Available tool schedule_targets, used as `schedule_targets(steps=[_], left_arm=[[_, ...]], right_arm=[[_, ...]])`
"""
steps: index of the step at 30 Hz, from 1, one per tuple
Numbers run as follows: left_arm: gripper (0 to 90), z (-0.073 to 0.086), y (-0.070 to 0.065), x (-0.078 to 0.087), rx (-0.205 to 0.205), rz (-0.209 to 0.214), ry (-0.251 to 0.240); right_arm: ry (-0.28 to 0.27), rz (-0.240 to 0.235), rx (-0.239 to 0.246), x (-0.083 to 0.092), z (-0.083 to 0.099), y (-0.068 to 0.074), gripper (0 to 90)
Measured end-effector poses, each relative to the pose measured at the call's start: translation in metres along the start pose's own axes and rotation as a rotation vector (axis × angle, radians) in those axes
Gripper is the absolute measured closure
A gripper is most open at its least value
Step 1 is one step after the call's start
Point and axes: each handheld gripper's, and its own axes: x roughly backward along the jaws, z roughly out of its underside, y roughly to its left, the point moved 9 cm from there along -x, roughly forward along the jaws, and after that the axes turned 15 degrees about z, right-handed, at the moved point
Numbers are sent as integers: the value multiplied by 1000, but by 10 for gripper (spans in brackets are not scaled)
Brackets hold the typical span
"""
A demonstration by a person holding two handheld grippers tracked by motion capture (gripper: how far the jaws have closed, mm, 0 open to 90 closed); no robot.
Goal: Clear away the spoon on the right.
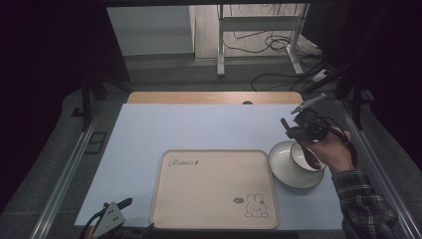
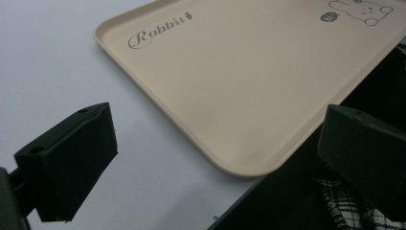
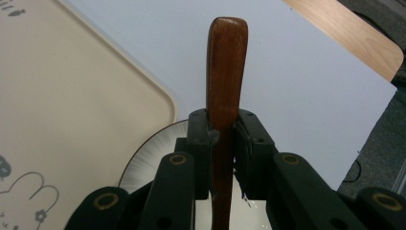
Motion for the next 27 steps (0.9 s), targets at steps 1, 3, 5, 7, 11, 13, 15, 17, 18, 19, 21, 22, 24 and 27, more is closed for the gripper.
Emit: schedule_targets(steps=[1, 3, 5, 7, 11, 13, 15, 17, 18, 19, 21, 22, 24, 27], left_arm=[[0, 0, 0, 0, -1, 1, 2], [0, 0, 0, 0, -1, 1, 2], [0, 0, 0, 0, -1, 1, 2], [0, 0, 0, 0, -1, 1, 3], [0, 0, 0, 0, 1, 0, 2], [0, 0, 0, 0, 1, -1, 1], [0, 0, 0, 0, 1, -1, 1], [0, 0, 0, 0, 2, -2, -1], [0, 0, 0, 0, 3, -2, -2], [0, 0, 0, 0, 4, -3, -2], [0, 0, 1, 1, 7, -3, -6], [0, 0, 1, 1, 7, -3, -7], [0, 0, 1, 1, 8, -3, -9], [0, 0, 1, 1, 6, -3, -7]], right_arm=[[-4, -3, 3, 3, -1, 2, 779], [-6, -6, 8, 5, -1, 4, 779], [-6, -8, 17, 9, -1, 8, 779], [-4, -17, 28, 13, -1, 14, 779], [4, -35, 34, 16, 2, 22, 779], [8, -45, 40, 16, 3, 27, 779], [10, -54, 48, 16, 4, 32, 779], [13, -60, 52, 16, 4, 36, 779], [13, -66, 54, 16, 4, 39, 779], [15, -70, 61, 17, 4, 42, 779], [12, -81, 74, 17, 3, 51, 779], [12, -84, 78, 17, 3, 54, 779], [19, -87, 83, 17, 3, 59, 779], [22, -99, 99, 15, 2, 68, 779]])
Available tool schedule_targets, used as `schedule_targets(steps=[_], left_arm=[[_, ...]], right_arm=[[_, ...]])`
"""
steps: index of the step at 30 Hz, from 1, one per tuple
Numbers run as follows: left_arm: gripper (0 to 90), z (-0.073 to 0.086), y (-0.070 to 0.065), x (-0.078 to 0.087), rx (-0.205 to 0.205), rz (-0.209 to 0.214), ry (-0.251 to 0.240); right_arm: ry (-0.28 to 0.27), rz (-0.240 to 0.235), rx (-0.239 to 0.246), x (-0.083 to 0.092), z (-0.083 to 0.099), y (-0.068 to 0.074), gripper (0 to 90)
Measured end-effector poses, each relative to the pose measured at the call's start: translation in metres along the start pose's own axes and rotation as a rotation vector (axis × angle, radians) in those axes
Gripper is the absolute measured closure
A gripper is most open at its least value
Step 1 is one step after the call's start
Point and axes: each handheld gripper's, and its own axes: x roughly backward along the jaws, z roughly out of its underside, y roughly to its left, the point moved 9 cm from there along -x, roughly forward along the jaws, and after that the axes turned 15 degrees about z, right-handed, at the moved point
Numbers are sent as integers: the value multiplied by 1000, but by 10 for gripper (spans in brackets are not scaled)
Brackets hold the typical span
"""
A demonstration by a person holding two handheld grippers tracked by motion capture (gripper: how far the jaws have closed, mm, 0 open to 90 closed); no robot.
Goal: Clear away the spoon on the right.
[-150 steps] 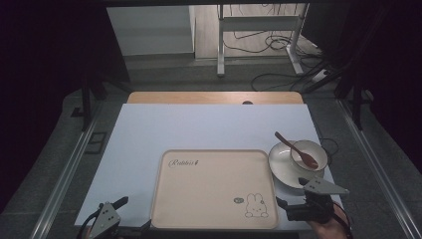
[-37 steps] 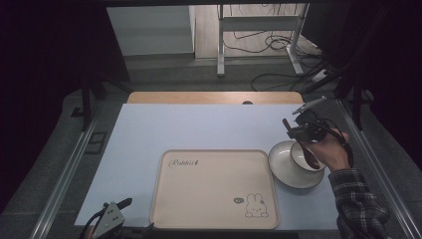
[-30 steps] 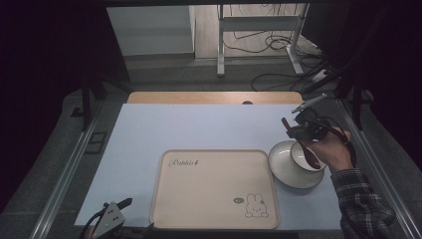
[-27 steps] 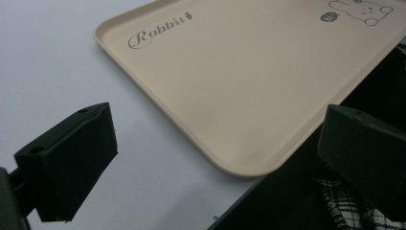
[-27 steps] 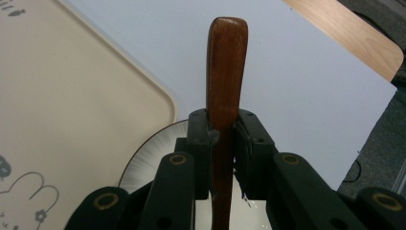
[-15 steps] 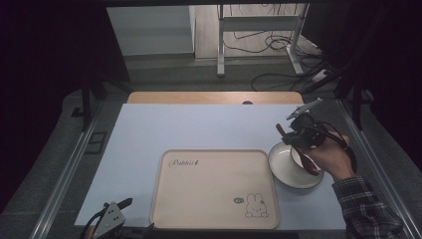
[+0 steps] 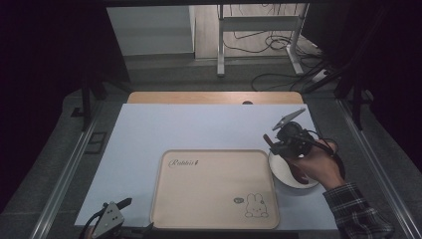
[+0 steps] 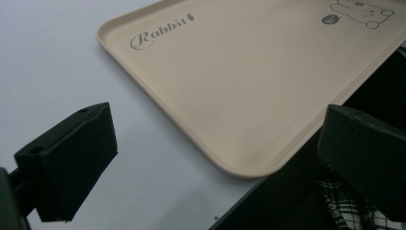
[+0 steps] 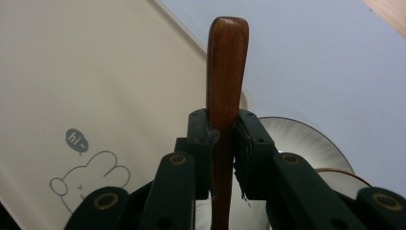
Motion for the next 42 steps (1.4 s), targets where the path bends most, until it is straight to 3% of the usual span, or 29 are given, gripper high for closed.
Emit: schedule_targets(steps=[24, 42], left_arm=[[0, 0, 0, 0, 0, 0, -4], [0, 0, 0, 0, -8, 0, -4]], right_arm=[[73, -86, 114, -28, -15, 79, 780], [155, -109, 149, -73, -9, 115, 779]])
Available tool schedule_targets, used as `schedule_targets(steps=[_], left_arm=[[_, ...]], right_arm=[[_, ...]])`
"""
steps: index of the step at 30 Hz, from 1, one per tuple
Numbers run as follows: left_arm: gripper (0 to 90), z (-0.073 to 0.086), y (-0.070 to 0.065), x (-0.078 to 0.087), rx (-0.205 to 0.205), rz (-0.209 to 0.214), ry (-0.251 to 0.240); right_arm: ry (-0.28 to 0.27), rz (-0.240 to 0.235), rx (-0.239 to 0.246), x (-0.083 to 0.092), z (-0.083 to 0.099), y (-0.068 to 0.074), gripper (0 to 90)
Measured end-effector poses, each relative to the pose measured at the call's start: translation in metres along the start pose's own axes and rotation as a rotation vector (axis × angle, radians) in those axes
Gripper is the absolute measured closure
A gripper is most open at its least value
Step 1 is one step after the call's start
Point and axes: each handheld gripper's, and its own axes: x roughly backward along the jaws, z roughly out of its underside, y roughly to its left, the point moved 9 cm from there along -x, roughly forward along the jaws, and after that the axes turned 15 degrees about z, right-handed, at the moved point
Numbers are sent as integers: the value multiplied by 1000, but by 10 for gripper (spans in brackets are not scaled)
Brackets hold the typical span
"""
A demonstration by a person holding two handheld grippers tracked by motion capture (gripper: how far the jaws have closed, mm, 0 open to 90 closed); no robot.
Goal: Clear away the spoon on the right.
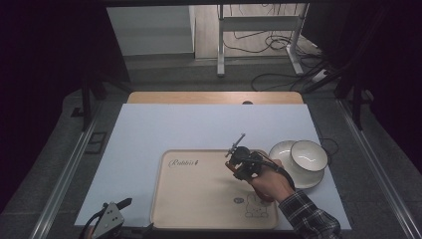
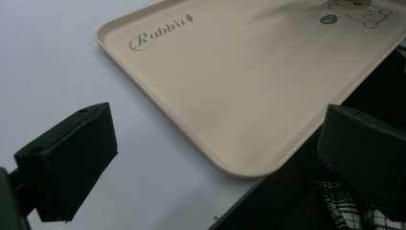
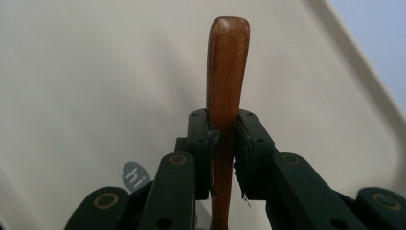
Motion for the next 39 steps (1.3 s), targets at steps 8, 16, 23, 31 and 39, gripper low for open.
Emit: schedule_targets(steps=[8, 16, 23, 31, 39], left_arm=[[0, 0, 0, 0, 0, 1, 1], [0, 0, 0, -1, -1, 0, 4], [0, 0, 0, -1, -2, 1, 6], [0, 0, 0, -1, -1, 0, 5], [0, 0, -1, -1, -3, 2, 5]], right_arm=[[-2, -19, -17, -18, 7, 4, 763], [-71, -25, -55, -7, 6, 2, 637], [-161, -41, -76, -1, 11, 7, 679], [-269, -76, -115, 2, 14, 12, 834], [-325, -86, -158, -6, 19, 18, 898]])
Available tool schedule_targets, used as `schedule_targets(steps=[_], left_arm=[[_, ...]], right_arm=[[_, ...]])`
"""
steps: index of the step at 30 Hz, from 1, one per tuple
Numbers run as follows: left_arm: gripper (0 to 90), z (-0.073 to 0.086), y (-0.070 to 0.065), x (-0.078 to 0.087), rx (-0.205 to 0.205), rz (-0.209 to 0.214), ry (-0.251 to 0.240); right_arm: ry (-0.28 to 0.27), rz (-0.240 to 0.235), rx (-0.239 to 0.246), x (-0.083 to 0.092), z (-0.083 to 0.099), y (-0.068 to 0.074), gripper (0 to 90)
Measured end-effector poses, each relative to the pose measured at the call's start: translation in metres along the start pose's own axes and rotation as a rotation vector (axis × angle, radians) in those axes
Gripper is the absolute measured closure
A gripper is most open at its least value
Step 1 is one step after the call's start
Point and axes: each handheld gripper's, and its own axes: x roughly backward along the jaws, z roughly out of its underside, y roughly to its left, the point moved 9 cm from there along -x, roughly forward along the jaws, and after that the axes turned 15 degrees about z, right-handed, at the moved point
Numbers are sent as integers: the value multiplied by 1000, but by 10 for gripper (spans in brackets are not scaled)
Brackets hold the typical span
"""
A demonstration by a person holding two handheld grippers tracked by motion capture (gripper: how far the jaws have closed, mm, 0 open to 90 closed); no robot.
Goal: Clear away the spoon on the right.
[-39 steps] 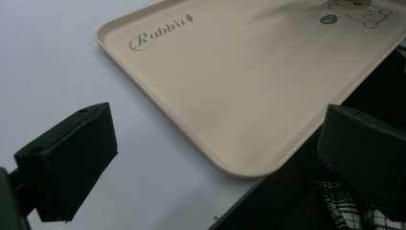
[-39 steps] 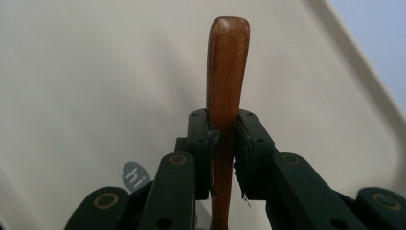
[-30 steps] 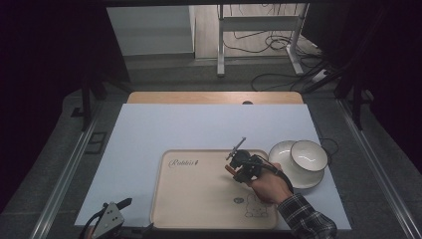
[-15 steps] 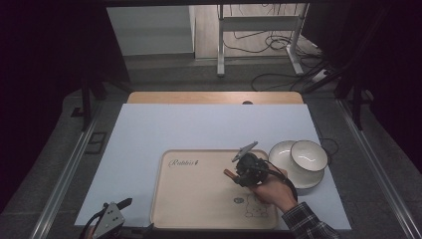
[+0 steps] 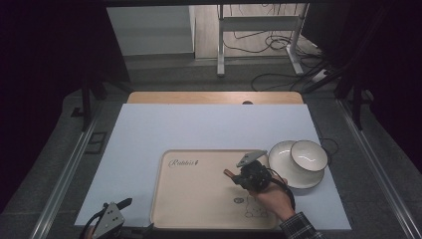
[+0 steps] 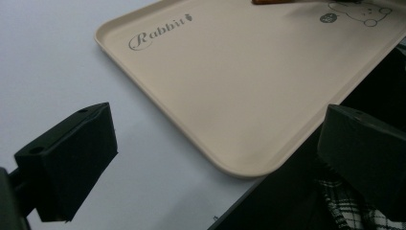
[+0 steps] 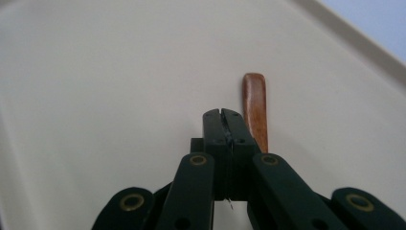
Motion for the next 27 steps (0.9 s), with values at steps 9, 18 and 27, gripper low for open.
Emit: schedule_targets(steps=[9, 18, 27], left_arm=[[0, 0, -1, -1, -11, 3, 11], [0, 0, -1, -2, -13, 6, 20], [0, 0, -1, -2, -13, 8, 17]], right_arm=[[-3, 23, -13, -8, 11, 1, 899], [17, 47, 0, -16, 18, -4, 900], [30, 77, -36, -19, 23, -17, 900]])
